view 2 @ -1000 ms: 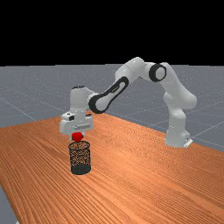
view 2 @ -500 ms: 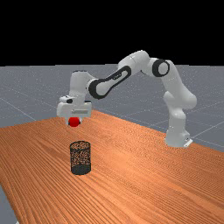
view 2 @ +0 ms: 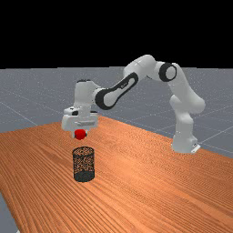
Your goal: Put the ball into the container
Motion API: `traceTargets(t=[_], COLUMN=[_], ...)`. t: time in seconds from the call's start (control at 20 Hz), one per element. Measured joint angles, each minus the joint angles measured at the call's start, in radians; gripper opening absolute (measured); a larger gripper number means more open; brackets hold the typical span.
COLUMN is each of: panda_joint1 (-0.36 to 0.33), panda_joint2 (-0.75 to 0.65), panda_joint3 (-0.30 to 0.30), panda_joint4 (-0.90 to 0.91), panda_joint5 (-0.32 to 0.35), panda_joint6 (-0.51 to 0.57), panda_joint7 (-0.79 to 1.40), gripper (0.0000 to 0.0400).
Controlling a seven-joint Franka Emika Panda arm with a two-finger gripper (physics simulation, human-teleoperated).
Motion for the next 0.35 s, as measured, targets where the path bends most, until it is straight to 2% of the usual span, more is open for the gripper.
traceTargets(t=[0.15,0.2,0.25,0.35], panda_joint1=[-0.002,0.002,-0.001,-0.002], panda_joint2=[0.013,0.01,0.021,0.027], panda_joint3=[0.003,0.0,0.003,0.004], panda_joint4=[-0.033,-0.051,-0.034,-0.042], panda_joint5=[0.006,0.002,0.006,0.007], panda_joint6=[0.053,0.082,0.06,0.078], panda_joint7=[-0.005,-0.001,-0.004,-0.006], gripper=[0.028,0.0332,0.0359,0.0385])
